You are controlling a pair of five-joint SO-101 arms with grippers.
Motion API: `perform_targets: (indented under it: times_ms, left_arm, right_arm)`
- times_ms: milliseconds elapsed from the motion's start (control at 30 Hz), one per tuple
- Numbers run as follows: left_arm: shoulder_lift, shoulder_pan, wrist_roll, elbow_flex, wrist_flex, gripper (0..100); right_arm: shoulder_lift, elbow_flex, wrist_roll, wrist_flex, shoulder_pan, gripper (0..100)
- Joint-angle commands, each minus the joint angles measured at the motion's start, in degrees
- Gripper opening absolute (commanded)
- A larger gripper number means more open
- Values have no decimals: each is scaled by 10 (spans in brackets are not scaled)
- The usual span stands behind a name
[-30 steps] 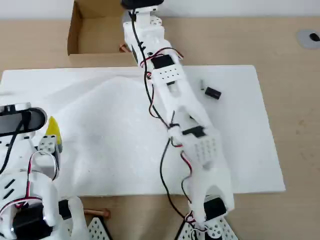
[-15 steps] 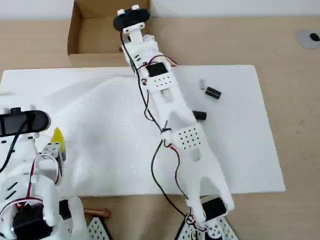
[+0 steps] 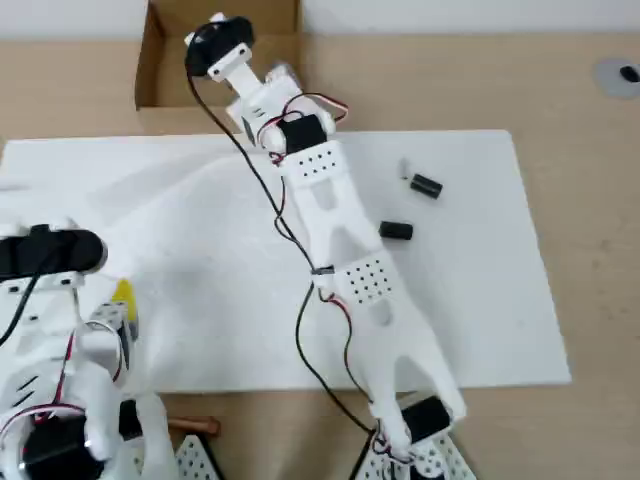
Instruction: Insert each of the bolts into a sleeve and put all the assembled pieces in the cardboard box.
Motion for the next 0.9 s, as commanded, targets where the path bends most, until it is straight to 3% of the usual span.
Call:
perform_targets:
  times_ms: [0,267,467,633,700,867]
  left_arm:
    - [3,2,-6,-25,55,193]
    - [23,-29,-6,-70,47,193]
    - [210,-25,-3,-137,40,193]
    - [419,58,4,-251,39,189]
    - [489,102,40,-296,47,189]
    - [658,182,173,-391,76,188]
  right_arm:
    - [-52,-34,4,27,-6,275]
    - [-185,-34,2,158,8,275]
    - [-281,-34,-37,279,50,275]
    - [-331,-33,-51,387,92,275]
    - [-338,-32,-51,430,109,275]
    - [-342,-32,-51,428,171,275]
